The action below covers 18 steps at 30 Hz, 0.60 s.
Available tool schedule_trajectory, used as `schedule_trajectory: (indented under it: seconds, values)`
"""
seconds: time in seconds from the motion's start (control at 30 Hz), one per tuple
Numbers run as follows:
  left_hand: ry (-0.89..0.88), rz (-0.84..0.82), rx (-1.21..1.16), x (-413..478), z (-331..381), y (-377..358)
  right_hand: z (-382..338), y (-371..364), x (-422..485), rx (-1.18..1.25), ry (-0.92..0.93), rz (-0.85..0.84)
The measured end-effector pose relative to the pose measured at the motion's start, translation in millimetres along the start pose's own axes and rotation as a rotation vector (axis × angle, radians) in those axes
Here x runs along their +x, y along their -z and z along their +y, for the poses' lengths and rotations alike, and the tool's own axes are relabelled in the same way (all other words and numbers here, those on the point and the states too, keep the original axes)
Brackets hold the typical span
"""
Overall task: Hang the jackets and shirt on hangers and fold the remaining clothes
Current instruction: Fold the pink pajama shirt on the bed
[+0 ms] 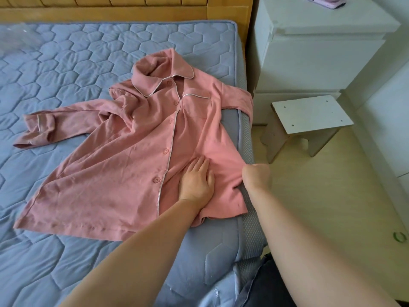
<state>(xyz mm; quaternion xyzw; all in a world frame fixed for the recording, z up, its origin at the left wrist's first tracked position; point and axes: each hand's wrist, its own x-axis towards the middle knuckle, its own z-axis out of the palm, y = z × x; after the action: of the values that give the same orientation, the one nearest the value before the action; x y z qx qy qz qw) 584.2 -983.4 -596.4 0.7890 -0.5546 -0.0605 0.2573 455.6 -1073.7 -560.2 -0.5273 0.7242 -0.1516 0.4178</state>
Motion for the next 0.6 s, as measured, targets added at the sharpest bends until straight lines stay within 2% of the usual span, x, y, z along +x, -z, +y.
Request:
schedule_trajectory:
  seconds: [0.07,0.13,0.2,0.27,0.4,0.5,0.6]
  values:
    - [0.082,-0.094,0.056,12.4,11.3,16.3,-1.2,-5.8,-1.0,-0.004,0.069,0.034]
    - [0.14,-0.112,0.108,32.0,13.3,23.6,-0.9,-16.4,-1.2,-0.008,0.198,0.127]
    - [0.118,-0.095,0.055,49.4,11.9,28.5,4.7,-26.1,-3.5,0.017,0.374,0.21]
    - [0.124,-0.046,0.025,64.4,7.1,20.3,19.4,-31.1,-6.4,0.102,0.505,0.221]
    - [0.382,-0.177,0.031,75.5,13.0,-8.0,26.1,-28.9,-1.1,0.168,0.618,0.203]
    - [0.414,-0.145,0.199,79.2,23.5,-24.9,-13.7,-24.1,35.5,0.086,0.743,0.233]
    - [0.383,-0.079,0.289,84.3,24.5,-34.1,-58.9,-25.7,82.4,-0.128,0.834,0.173]
